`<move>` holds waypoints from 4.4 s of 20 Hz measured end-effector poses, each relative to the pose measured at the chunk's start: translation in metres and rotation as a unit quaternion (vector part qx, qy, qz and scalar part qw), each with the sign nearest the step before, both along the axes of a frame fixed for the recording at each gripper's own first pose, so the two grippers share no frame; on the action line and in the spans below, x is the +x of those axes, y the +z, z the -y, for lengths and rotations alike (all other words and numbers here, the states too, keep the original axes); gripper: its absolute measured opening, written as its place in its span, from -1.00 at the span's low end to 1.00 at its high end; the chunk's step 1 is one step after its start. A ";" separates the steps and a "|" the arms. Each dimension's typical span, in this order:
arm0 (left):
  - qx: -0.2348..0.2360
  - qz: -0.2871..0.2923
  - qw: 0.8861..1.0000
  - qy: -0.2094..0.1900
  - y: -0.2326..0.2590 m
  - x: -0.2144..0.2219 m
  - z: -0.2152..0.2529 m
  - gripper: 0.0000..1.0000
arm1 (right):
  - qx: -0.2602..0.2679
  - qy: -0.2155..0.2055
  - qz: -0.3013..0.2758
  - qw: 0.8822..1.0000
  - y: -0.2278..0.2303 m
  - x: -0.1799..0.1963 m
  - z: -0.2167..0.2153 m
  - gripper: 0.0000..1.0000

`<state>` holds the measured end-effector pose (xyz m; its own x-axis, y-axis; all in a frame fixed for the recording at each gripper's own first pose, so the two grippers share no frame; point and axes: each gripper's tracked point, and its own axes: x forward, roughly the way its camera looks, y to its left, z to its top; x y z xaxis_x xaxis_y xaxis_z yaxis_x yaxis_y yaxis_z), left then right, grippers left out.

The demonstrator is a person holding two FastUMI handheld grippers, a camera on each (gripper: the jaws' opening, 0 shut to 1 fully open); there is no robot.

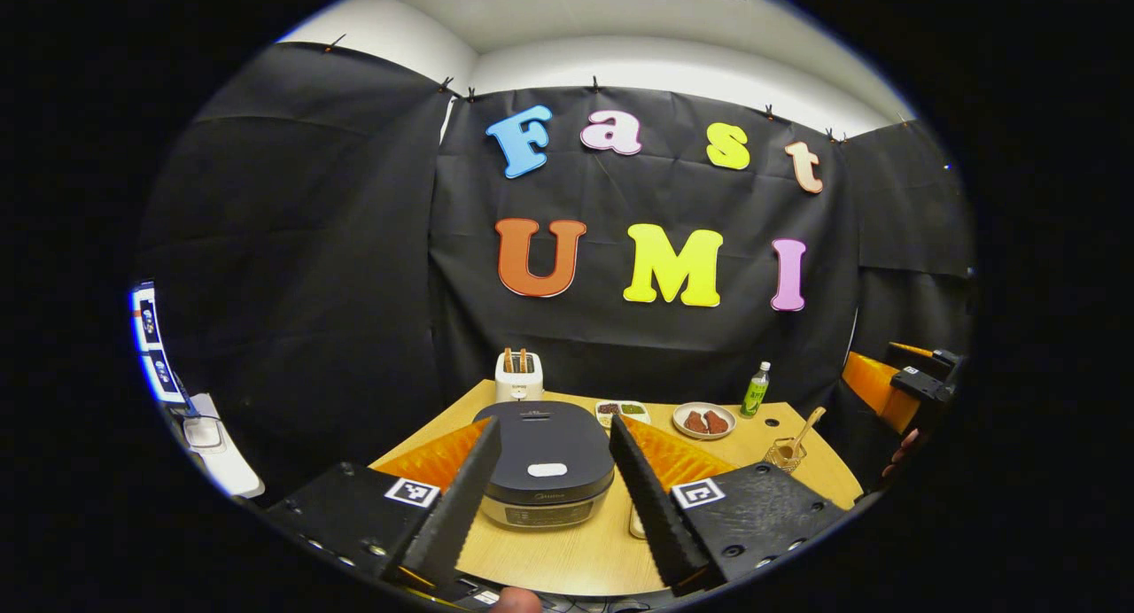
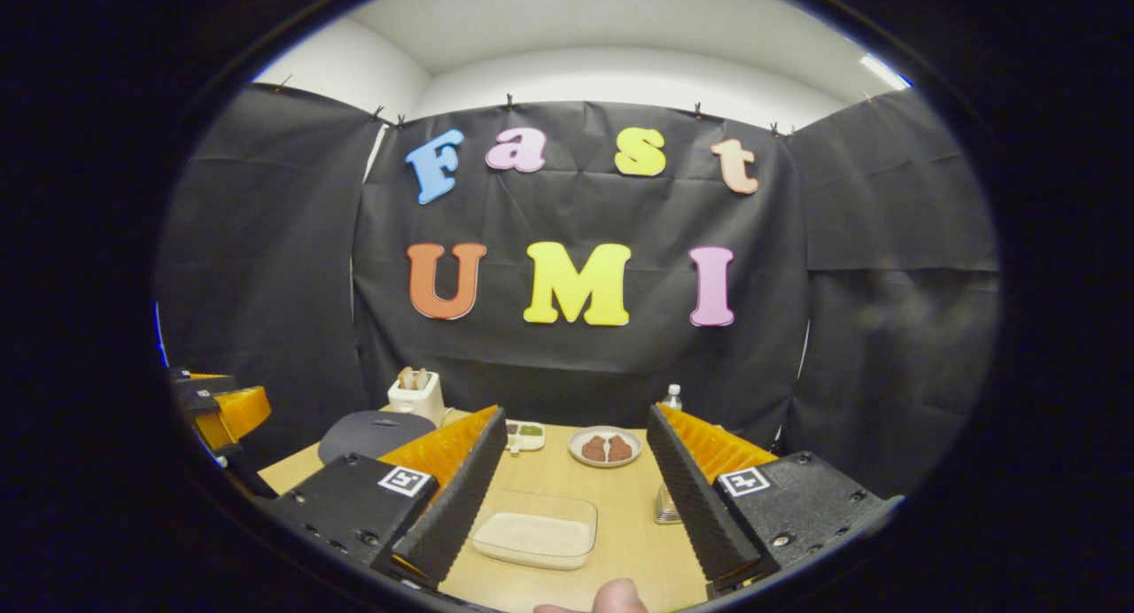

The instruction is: Close the left gripper, press the button to open the rice cooker; take a wooden spoon from the chopstick holder with the right hand, scoop a spoonful of rice and pour it into the rice cooker, then put the wooden spoon back into the chopstick holder.

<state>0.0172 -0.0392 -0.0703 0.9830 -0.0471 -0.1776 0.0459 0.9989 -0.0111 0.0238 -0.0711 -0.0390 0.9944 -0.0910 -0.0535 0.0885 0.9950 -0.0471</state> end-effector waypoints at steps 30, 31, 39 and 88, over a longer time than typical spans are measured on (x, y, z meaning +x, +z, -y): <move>0.010 -0.257 0.966 -0.008 -0.142 0.120 0.002 -1.00 | 0.068 -0.097 -0.017 0.993 -0.068 0.061 0.179 0.93; 0.014 -0.275 0.961 -0.008 -0.152 0.119 0.002 -1.00 | 0.071 -0.099 -0.020 0.992 -0.071 0.062 0.183 1.00; -0.011 -0.325 0.946 0.013 -0.174 0.124 -0.001 -1.00 | 0.078 -0.099 -0.025 0.992 -0.078 0.064 0.196 1.00; 0.022 0.023 0.997 0.066 0.004 0.105 0.056 0.89 | 0.107 -0.036 -0.151 0.982 -0.187 0.162 0.261 0.94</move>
<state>0.1220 -0.0953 -0.0662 0.9873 0.0893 -0.1314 -0.0857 0.9958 0.0329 0.1861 -0.3317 -0.2258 0.9214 -0.1152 -0.3712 0.1733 0.9767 0.1269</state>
